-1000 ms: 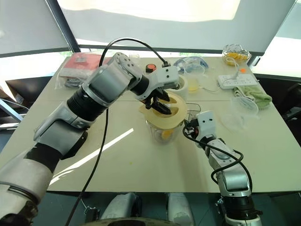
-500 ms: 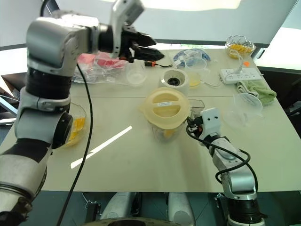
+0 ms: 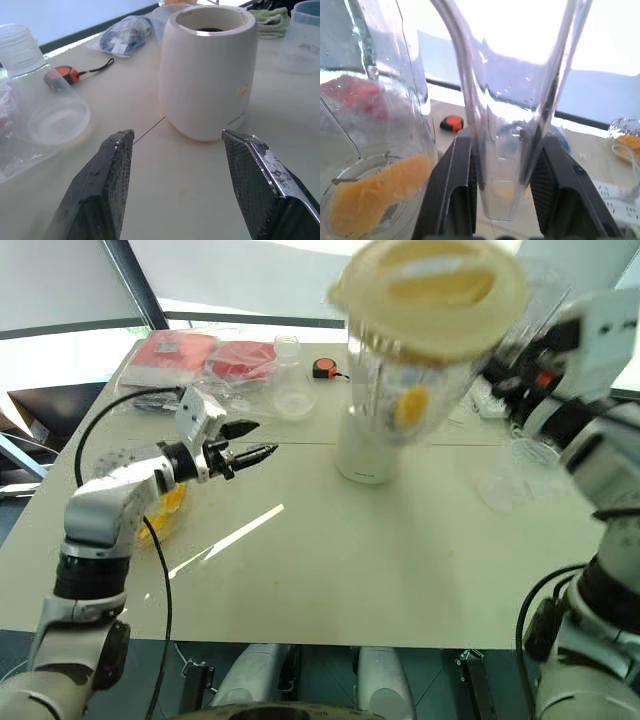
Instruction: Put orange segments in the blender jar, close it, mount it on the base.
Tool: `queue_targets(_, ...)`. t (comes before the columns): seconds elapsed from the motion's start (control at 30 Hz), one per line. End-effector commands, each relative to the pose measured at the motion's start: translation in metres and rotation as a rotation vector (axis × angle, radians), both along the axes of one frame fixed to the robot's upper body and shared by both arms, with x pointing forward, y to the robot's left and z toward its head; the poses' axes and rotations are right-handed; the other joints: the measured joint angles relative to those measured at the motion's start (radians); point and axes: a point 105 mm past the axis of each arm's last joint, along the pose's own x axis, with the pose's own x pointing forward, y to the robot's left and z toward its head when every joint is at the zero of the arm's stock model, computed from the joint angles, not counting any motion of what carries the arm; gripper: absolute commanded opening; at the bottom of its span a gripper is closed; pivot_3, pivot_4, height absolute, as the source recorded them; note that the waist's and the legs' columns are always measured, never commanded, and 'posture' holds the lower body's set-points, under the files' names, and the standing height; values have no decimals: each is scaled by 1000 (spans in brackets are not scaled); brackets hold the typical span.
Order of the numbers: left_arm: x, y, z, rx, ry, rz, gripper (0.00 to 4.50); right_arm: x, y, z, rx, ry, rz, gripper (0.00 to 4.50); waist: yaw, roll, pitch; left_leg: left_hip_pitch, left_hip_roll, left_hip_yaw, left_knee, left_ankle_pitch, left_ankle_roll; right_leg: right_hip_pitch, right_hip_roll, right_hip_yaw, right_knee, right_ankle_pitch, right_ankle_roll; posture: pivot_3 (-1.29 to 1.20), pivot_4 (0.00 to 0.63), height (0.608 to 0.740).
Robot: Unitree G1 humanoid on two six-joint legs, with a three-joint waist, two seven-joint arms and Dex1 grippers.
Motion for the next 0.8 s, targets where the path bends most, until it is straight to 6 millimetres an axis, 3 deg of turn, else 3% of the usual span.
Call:
queue_targets(0.03,-13,-11,19,-82,-97,-11,2906,14,-10,38,59,-86,-56,887,0,-1,0,0,0,0,0,0,0,0,0,0,0,0,0,0,150,740)
queue_targets(0.23,-21,-22,20,-119,-112,14,2906,63,-12,22,80,-29,-91,887,-3,-1,0,0,0,1,-1,0,0,0,1,0,0,0,0,0,150,740)
queue_targets(0.4,-24,-20,25,-118,-135,40,2906,87,-4,6,94,21,-68,887,-3,0,1,-1,0,3,-1,0,0,-2,4,0,1,0,1,0,150,740)
queue_targets(0.6,-24,-17,25,-108,-134,66,2906,99,9,-18,115,80,-37,887,-3,0,0,-11,1,3,0,1,-2,-12,6,0,2,1,1,0,150,740)
queue_targets(0.8,-20,-16,32,-100,-144,71,2906,96,30,-28,92,108,22,887,-2,0,0,-11,1,2,1,2,-2,-12,7,0,2,1,1,0,150,740)
